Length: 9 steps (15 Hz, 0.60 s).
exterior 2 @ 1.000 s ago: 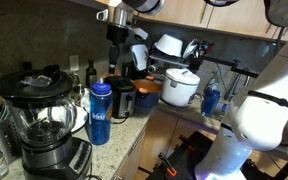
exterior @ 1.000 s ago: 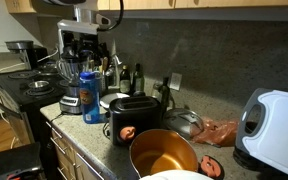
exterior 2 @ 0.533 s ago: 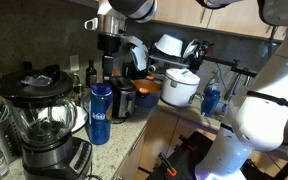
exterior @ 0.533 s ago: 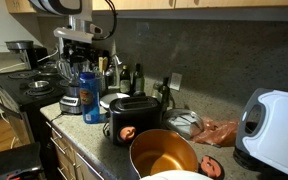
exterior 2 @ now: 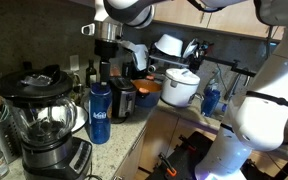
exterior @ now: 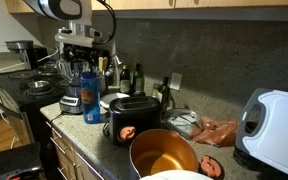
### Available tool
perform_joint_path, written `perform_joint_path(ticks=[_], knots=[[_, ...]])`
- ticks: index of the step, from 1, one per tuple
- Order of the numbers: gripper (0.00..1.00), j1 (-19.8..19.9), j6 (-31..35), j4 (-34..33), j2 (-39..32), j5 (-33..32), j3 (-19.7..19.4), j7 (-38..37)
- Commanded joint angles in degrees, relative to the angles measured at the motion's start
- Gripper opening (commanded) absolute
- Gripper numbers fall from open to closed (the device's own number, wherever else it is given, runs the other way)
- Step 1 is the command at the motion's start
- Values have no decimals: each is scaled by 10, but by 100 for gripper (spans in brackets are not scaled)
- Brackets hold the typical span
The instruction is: Take the blue bottle and place it in the gray pot
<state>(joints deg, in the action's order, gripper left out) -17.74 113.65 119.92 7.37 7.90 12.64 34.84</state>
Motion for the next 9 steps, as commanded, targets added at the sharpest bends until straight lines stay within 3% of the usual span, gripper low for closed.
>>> perform_joint_path(ticks=[1,9], knots=[[100,4,26,4,-2,-8,3,11],[100,28,14,-8,11,-14,-15,-22]])
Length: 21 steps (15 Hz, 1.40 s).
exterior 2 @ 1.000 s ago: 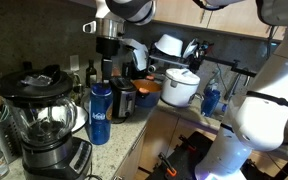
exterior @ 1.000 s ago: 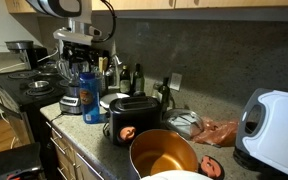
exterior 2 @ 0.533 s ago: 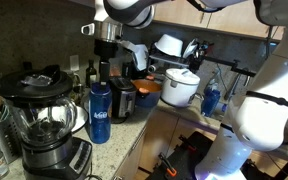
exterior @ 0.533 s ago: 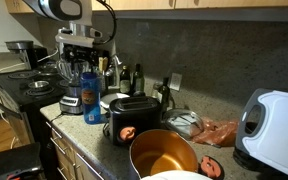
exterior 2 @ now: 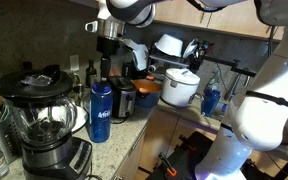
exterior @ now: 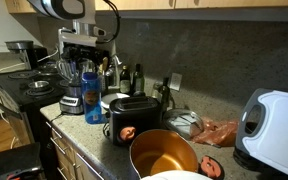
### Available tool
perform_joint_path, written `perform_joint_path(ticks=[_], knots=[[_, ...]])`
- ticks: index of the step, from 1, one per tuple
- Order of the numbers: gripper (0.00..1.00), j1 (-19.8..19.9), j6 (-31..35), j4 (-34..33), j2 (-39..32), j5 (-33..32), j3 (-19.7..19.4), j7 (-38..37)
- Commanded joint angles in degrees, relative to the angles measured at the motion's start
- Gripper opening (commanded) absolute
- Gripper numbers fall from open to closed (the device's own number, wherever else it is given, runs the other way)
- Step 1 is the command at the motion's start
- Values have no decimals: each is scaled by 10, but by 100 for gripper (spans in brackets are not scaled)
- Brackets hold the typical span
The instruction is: Take the blue bottle and place it in the gray pot
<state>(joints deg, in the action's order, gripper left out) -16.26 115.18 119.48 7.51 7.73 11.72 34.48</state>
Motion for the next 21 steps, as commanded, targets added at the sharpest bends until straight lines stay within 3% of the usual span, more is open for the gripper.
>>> perform_joint_path(ticks=[1,21], knots=[[100,19,-4,-7,9,-17,-9,-27],[100,29,-4,-54,-60,-24,0,-64]])
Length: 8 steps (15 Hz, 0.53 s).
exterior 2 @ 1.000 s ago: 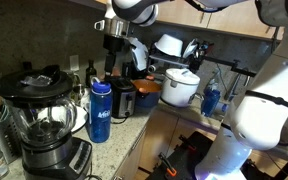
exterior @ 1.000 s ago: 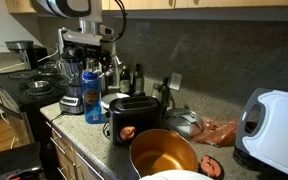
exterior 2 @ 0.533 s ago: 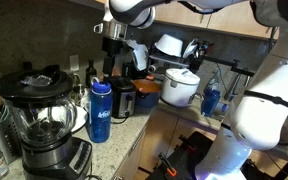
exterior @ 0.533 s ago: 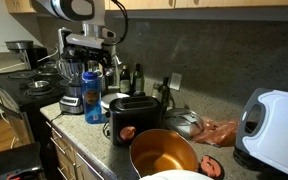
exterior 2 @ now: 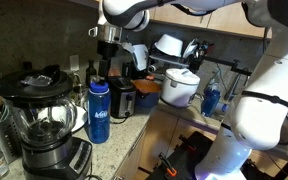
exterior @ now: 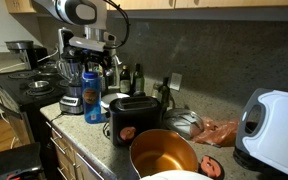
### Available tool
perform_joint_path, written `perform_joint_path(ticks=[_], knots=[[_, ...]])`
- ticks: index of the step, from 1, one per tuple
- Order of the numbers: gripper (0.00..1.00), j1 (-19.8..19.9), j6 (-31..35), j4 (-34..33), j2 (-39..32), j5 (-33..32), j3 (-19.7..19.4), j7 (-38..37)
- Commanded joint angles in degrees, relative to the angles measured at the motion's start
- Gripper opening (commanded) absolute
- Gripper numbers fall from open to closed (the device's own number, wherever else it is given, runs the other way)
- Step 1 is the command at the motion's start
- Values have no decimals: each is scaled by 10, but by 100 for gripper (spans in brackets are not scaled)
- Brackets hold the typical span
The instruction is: Take the blue bottle and place it in the gray pot
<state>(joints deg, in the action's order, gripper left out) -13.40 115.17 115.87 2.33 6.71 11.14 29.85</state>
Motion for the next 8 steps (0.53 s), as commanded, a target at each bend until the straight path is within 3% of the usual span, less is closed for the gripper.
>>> perform_joint_path(ticks=[1,8], knots=[[100,1,-3,-18,-5,-15,6,-19],[100,0,-4,-19,5,-21,8,-22]])
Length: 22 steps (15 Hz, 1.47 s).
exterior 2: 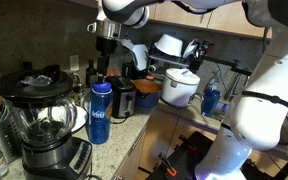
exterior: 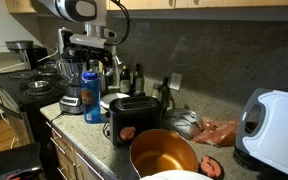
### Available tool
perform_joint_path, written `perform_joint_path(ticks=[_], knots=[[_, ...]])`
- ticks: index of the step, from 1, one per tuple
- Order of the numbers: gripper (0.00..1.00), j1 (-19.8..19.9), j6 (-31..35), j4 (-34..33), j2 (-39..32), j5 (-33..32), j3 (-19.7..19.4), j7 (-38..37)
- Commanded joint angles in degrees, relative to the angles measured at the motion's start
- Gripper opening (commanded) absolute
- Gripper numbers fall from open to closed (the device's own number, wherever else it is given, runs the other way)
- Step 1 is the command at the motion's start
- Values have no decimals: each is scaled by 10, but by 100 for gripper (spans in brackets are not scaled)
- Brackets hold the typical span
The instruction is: Take the blue bottle and place it in the gray pot
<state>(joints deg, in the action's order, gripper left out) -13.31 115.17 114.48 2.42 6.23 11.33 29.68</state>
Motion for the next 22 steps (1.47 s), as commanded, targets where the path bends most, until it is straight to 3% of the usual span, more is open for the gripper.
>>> perform_joint_path(ticks=[1,13,22], knots=[[100,-2,-5,-6,3,-17,7,-20],[100,-10,-9,-1,6,-27,19,-15],[100,-6,-83,-6,39,-7,6,125]])
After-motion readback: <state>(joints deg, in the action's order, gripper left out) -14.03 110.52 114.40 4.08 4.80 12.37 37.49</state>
